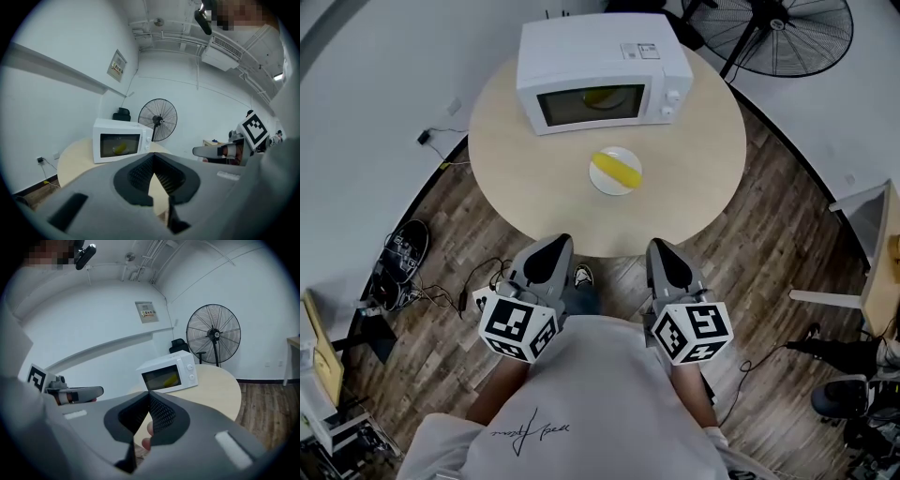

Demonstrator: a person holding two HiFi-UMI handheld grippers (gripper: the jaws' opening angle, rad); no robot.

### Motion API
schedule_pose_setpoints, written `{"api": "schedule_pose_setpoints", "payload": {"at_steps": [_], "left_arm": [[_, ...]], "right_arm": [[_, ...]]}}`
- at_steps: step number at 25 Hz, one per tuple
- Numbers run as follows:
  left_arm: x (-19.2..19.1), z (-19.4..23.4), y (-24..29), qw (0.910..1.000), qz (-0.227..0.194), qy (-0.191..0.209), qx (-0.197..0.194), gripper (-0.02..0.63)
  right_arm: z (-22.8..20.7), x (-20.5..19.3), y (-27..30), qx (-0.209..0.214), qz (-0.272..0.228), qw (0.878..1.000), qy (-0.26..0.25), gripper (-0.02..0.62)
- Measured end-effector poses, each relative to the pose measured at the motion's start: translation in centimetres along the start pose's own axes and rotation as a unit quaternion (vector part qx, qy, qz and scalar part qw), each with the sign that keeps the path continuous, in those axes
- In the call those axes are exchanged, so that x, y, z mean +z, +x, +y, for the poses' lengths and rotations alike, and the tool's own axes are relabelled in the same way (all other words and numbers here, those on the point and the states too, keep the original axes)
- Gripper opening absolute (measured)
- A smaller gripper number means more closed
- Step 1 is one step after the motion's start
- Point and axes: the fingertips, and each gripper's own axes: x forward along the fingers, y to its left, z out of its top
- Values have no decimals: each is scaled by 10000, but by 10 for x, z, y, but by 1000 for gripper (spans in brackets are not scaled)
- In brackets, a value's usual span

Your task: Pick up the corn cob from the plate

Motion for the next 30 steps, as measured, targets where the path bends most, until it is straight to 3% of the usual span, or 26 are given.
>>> {"api": "schedule_pose_setpoints", "payload": {"at_steps": [13, 25, 30], "left_arm": [[30, 63, 25, 9997, -81, 64, -239, -3], [30, 93, 29, 9989, -77, -7, -457, -9], [26, 101, 25, 9988, -40, 33, -478, -9]], "right_arm": [[15, 35, 67, -157, -130, 9995, -238, 12], [26, 45, 96, -330, -158, 9983, -463, 12], [36, 42, 102, -382, -120, 9962, -777, 12]]}}
